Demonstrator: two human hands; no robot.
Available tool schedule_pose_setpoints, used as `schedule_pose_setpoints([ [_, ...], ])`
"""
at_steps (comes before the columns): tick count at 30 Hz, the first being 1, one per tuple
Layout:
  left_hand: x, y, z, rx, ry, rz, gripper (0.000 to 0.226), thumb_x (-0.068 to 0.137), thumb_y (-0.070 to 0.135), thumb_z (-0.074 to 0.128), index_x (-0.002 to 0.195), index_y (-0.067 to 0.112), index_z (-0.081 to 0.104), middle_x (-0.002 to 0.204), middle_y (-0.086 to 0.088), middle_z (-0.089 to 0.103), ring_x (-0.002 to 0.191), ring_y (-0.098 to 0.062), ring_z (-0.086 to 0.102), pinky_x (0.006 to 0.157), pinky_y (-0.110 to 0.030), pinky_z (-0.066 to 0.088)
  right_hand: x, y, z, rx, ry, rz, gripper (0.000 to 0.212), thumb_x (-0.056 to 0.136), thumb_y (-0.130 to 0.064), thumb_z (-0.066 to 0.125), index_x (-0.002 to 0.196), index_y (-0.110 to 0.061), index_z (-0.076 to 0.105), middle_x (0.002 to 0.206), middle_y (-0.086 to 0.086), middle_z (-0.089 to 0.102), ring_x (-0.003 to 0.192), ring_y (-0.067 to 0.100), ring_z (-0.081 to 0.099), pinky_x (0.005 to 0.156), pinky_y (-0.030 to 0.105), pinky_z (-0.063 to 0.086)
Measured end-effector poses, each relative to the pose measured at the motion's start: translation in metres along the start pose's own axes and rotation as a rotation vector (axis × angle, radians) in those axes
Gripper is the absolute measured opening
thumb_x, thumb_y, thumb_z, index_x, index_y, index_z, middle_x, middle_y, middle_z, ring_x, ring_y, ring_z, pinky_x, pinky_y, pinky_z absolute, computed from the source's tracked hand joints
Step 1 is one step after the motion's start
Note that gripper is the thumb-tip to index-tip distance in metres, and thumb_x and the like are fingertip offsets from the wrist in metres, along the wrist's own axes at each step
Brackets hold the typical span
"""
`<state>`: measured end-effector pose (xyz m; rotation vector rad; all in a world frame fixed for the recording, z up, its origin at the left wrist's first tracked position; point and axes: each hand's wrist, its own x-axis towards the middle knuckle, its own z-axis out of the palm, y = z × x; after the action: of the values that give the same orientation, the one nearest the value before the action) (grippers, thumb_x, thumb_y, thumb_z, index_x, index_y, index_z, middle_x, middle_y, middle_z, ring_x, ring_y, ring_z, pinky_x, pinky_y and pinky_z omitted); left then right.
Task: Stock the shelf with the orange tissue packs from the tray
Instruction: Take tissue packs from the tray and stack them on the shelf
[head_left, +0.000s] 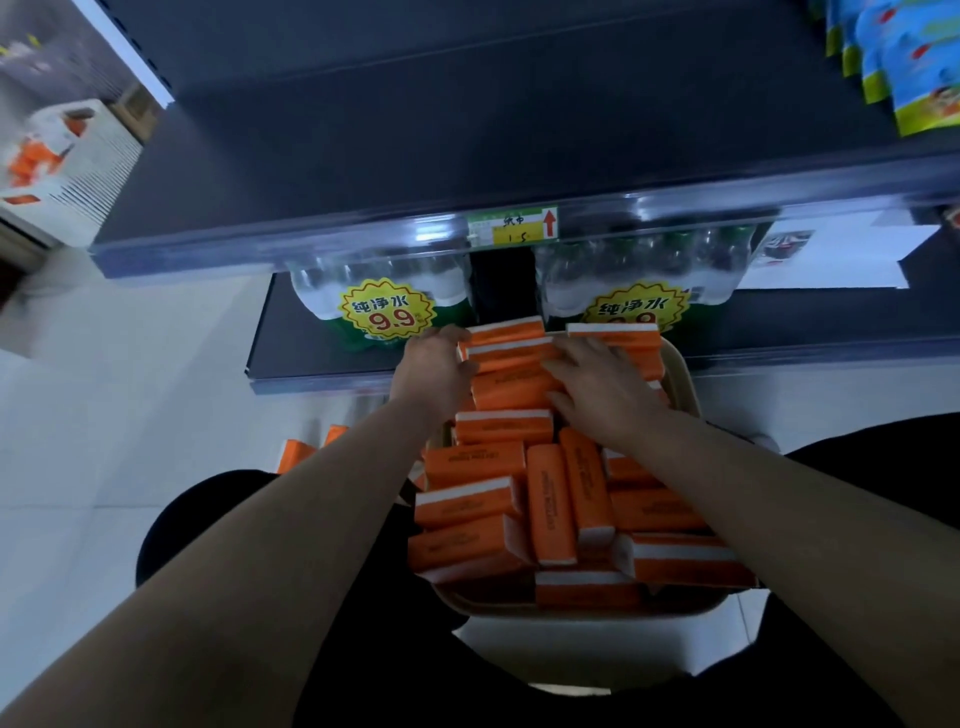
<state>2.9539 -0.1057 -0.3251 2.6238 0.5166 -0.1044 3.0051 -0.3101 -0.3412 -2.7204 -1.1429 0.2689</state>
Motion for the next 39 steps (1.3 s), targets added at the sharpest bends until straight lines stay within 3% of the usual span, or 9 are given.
schedule_pose_setpoints([
  [5,0.002,-0.001,0.001,-0.019,0.021,0.022,0.035,0.09,0.027,0.061,0.124,0.019,0.058,0.122,-0.005,0.058,0.116,-0.025,0.051,0.093,-0.042,0.048,-0.005,-0.001,0.0,-0.035,0.034,-0.009,0.042,0.089,-0.032,0.059,0.129,-0.021,0.056,0.142,0.005,0.041,0.13,0.025,0.033,0.103,0.041,0.028],
  [10,0.002,0.001,0.002,-0.039,0.043,0.036,0.033,0.091,0.028,0.059,0.124,0.019,0.059,0.121,-0.005,0.058,0.113,-0.024,0.053,0.085,-0.037,0.048,-0.002,-0.005,0.0,0.0,-0.032,0.025,0.041,0.084,-0.03,0.064,0.121,-0.021,0.048,0.127,0.002,0.052,0.119,0.021,0.042,0.096,0.037,0.035],
  [15,0.0,0.002,-0.001,-0.052,0.034,0.011,0.031,0.092,0.027,0.056,0.122,0.02,0.06,0.12,-0.005,0.059,0.109,-0.023,0.055,0.084,-0.038,0.05,0.0,-0.003,0.003,-0.039,-0.05,0.017,0.048,0.089,-0.029,0.056,0.136,-0.024,0.045,0.132,0.004,0.044,0.125,0.023,0.036,0.1,0.04,0.03],
  [18,0.001,0.002,-0.003,-0.07,0.044,-0.024,0.029,0.091,0.024,0.054,0.119,0.021,0.061,0.119,-0.003,0.061,0.101,-0.02,0.058,0.075,-0.033,0.05,-0.005,0.005,-0.004,-0.018,0.053,0.043,0.047,0.088,-0.034,0.055,0.133,-0.024,0.047,0.128,0.003,0.044,0.122,0.023,0.036,0.098,0.04,0.028],
  [21,0.003,0.003,-0.002,-0.077,0.029,-0.036,0.03,0.091,0.021,0.055,0.121,0.019,0.06,0.118,-0.003,0.062,0.097,-0.018,0.058,0.072,-0.031,0.046,-0.011,0.016,-0.014,0.221,0.189,0.188,0.045,0.084,-0.032,0.058,0.127,-0.019,0.05,0.123,0.005,0.052,0.114,0.024,0.047,0.093,0.037,0.037],
  [23,0.006,0.006,0.0,-0.074,0.013,-0.02,0.031,0.091,0.019,0.056,0.121,0.019,0.06,0.117,-0.006,0.064,0.101,-0.023,0.06,0.08,-0.035,0.05,-0.015,0.022,-0.026,0.448,0.266,0.313,0.038,0.085,-0.029,0.057,0.12,-0.016,0.051,0.108,0.005,0.058,0.094,0.022,0.056,0.08,0.035,0.046],
  [25,0.006,0.012,0.003,-0.063,-0.028,0.011,0.033,0.091,0.016,0.055,0.123,0.019,0.059,0.115,-0.008,0.065,0.102,-0.026,0.061,0.086,-0.039,0.052,-0.019,0.026,-0.035,0.581,0.331,0.387,0.031,0.088,-0.024,0.055,0.116,-0.013,0.051,0.094,0.003,0.057,0.081,0.02,0.054,0.068,0.03,0.039],
  [30,0.003,0.026,0.016,0.125,-0.045,0.099,0.036,0.09,0.016,0.054,0.126,0.016,0.058,0.116,-0.013,0.062,0.109,-0.031,0.055,0.086,-0.041,0.051,-0.024,0.032,-0.04,0.667,0.314,0.499,0.036,0.091,-0.027,0.048,0.126,-0.017,0.043,0.094,0.003,0.058,0.079,0.023,0.057,0.065,0.032,0.04],
  [39,0.006,0.032,0.028,0.582,-0.012,0.024,0.034,0.088,0.011,0.052,0.122,0.011,0.056,0.12,-0.012,0.051,0.115,-0.03,0.045,0.089,-0.041,0.045,-0.032,0.041,-0.039,0.625,0.318,0.586,0.034,0.093,-0.027,0.046,0.125,-0.017,0.045,0.105,0.006,0.057,0.082,0.021,0.056,0.063,0.029,0.038],
])
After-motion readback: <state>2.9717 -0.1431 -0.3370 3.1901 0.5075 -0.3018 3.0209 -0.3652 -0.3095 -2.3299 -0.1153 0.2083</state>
